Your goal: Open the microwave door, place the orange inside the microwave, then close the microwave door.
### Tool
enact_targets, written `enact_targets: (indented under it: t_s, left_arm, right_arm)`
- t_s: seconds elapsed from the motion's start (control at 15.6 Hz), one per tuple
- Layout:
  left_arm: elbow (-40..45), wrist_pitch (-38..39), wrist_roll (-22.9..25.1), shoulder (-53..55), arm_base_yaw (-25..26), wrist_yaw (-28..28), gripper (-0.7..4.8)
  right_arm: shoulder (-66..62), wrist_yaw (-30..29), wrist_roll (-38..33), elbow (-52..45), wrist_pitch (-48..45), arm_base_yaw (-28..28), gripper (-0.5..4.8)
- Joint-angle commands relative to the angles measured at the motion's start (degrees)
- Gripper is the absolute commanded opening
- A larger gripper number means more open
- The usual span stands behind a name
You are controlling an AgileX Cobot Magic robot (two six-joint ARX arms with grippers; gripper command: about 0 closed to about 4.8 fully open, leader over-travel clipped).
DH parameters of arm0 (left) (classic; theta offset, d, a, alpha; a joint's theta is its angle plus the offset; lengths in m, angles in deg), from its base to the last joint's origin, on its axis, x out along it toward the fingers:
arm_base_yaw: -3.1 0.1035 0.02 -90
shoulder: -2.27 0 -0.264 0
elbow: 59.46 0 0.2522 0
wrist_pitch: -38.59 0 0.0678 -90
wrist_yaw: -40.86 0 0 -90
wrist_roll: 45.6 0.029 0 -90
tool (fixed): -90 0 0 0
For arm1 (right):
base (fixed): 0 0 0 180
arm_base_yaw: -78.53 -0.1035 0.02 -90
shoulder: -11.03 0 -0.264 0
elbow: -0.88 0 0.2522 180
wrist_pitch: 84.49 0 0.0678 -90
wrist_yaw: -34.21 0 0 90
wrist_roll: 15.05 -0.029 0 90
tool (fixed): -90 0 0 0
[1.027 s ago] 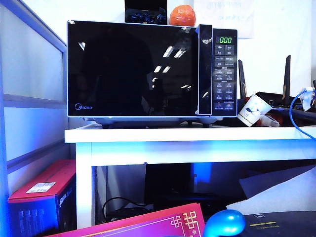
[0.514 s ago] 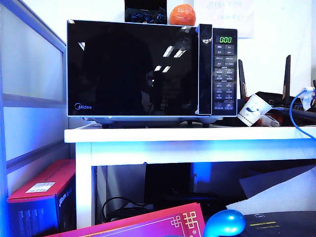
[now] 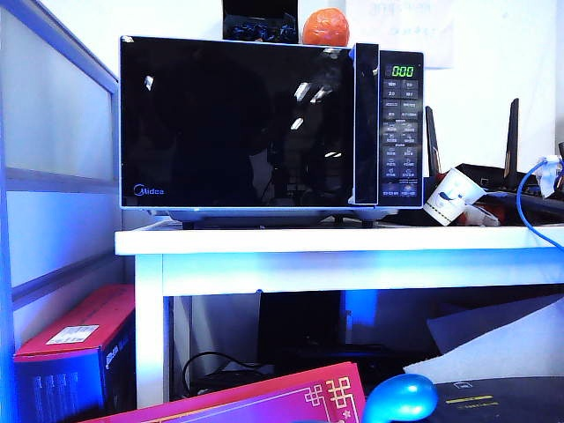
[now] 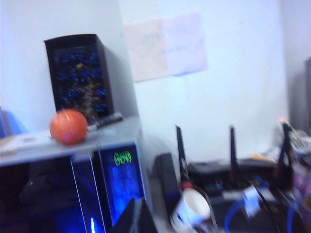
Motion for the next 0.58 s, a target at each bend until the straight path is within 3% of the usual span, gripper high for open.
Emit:
enact_targets:
  t_s: [0.06, 0.26, 0.32, 0.58]
  left_arm:
    - [-11.3, 4.5, 2.8, 8.6, 0.0, 8.0, -0.04]
    - [-19.8, 7.7, 2.9, 16.4, -0.1, 16.7, -0.04]
    - [-22.8, 8.8, 2.8, 19.9, -1.2, 19.0, -0.04]
    - [-27.2, 8.9, 6.4, 27.4, -7.1, 19.3, -0.04]
  right_arm:
    - [-9.0, -1.2, -0.1, 9.2, -0.5, 0.0, -0.05]
    - [-19.7, -5.6, 0.6, 19.2, -0.5, 0.0, -0.05]
    - [-24.9, -10.0, 1.9, 23.3, -0.5, -0.1, -0.05]
    - [-37.1, -21.9, 3.2, 32.1, -0.3, -0.4, -0.05]
